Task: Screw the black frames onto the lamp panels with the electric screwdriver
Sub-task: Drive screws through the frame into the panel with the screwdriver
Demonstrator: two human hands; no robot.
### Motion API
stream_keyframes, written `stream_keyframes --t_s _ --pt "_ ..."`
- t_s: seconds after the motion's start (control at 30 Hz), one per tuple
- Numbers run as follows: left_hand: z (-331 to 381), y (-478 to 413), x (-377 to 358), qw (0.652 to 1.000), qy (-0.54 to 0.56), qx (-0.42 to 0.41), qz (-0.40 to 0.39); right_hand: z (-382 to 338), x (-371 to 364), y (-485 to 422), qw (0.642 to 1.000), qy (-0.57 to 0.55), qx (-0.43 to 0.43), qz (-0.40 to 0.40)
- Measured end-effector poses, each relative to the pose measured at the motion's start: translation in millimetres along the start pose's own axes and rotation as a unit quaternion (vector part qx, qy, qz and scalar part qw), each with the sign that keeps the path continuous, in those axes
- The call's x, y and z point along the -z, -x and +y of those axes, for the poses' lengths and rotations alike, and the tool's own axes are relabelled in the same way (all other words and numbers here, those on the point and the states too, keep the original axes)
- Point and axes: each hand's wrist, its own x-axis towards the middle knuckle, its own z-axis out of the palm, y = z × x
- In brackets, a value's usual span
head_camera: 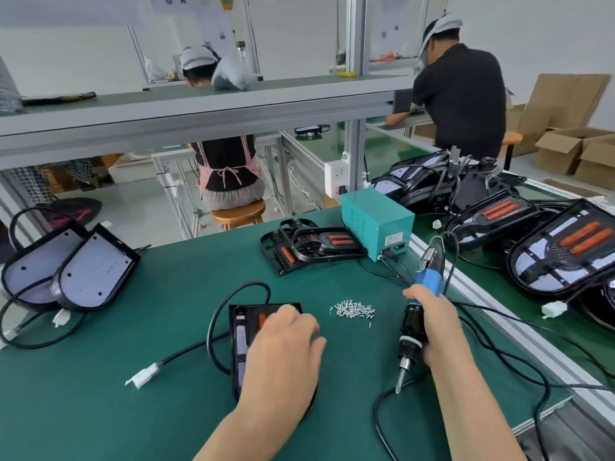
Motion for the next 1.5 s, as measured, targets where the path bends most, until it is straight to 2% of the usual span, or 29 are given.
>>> stream_keyframes --t_s 0.07,0.13,0.27,0.4,0.5,0.63,0.7,0.77,0.87,0.97,1.07,1.17,1.3,1.5 --pt "15 -29 -19 0.993 0.068 0.027 -0.088 -3 0 2 0.998 -0.066 0.003 -0.019" --pt "28 -56 -40 0.987 0.05 0.027 -0.152 -6 -2 3 0.992 -0.119 0.019 -0.026" --pt "41 -88 -72 0.973 0.004 0.044 -0.227 -11 -2 3 0.965 -0.257 0.04 -0.028" --pt "41 -97 -94 0.968 -0.008 0.067 -0.242 -15 3 -3 0.944 -0.325 0.042 -0.046" --pt "41 -99 -100 0.971 -0.043 0.032 -0.235 -16 6 -5 0.938 -0.338 -0.005 -0.075" --pt "43 -95 -99 0.97 -0.069 -0.001 -0.235 -19 2 -6 0.911 -0.388 -0.043 -0.131" --pt "43 -91 -94 0.972 -0.021 0.014 -0.233 -20 0 -7 0.915 -0.37 -0.027 -0.157" --pt "40 -87 -84 0.966 0.098 0.063 -0.232 -21 -2 -8 0.927 -0.335 0.009 -0.166" --pt "29 -77 -64 0.929 0.279 0.136 -0.202 -25 -9 -8 0.929 -0.325 0.031 -0.172" --pt "17 -64 -47 0.874 0.41 0.184 -0.186 -30 -19 -5 0.908 -0.369 0.022 -0.198" --pt "5 -51 -33 0.845 0.456 0.196 -0.197 -34 -31 1 0.892 -0.391 0.028 -0.225" --pt "-4 -40 -24 0.841 0.468 0.198 -0.183 -37 -44 6 0.892 -0.375 0.054 -0.248" --pt "-15 -28 -13 0.835 0.485 0.212 -0.15 -41 -56 13 0.898 -0.375 0.051 -0.225" --pt "-24 -15 -1 0.752 0.588 0.271 -0.124 -49 -71 31 0.903 -0.395 0.043 -0.165"
